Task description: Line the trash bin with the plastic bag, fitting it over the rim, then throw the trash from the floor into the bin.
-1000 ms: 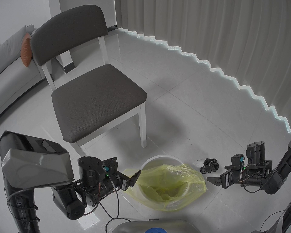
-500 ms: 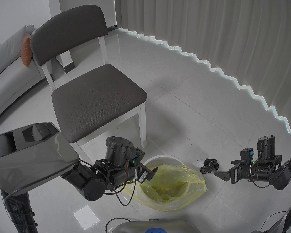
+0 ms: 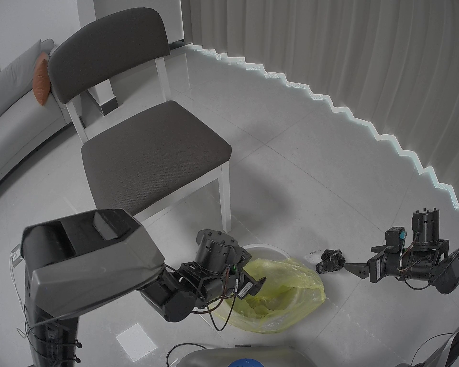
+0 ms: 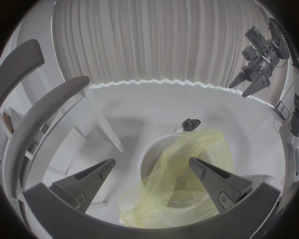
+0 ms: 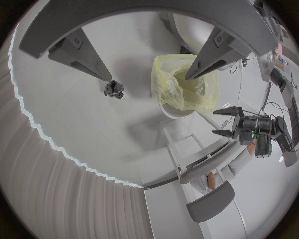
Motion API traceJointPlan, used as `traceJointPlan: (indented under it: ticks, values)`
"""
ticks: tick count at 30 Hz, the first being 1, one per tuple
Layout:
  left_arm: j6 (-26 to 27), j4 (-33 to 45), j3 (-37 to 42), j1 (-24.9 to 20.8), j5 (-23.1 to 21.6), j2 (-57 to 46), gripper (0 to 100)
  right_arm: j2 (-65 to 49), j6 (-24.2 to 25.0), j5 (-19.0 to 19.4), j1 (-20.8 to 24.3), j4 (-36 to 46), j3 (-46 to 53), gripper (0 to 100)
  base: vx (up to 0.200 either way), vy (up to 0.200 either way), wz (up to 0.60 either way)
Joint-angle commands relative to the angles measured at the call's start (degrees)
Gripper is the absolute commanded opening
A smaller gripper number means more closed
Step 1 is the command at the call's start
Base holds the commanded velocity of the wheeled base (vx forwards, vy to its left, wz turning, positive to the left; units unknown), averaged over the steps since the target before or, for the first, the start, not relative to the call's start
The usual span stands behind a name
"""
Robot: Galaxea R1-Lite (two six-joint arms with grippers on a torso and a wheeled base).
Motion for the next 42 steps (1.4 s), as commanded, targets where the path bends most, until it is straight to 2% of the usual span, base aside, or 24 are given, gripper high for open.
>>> traceJointPlan:
  ticks: [1, 3, 16, 33, 34, 42]
  values:
    - [0.18, 0.41, -4.90, -1.01, 0.04, 5.58, 100, -1.16, -1.65, 0.61, -2.23, 0.08, 0.07, 100, 0.000, 0.000, 0.00]
    - [0.45, 0.67, -6.13, -0.74, 0.04, 6.11, 100, -1.60, -2.00, 2.28, -3.20, 0.08, -0.02, 100, 0.000, 0.000, 0.00]
    - [1.33, 3.92, -11.41, -0.04, 0.74, 10.85, 100, -6.26, -2.35, 5.71, -7.68, 5.53, -2.92, 100, 0.000, 0.000, 0.00]
    - [1.41, 5.24, -14.57, 1.63, 0.74, 14.37, 100, -6.61, -3.05, 6.06, -8.56, 6.41, -3.10, 100, 0.000, 0.000, 0.00]
    - [1.41, 5.15, -14.57, 1.63, 0.74, 14.55, 0, -6.61, -3.05, 6.06, -8.56, 6.41, -3.10, 100, 0.000, 0.000, 0.00]
    - [1.33, 4.89, -15.36, 1.54, 0.83, 14.81, 0, -6.70, -3.05, 6.15, -8.56, 6.32, -3.18, 100, 0.000, 0.000, 0.00]
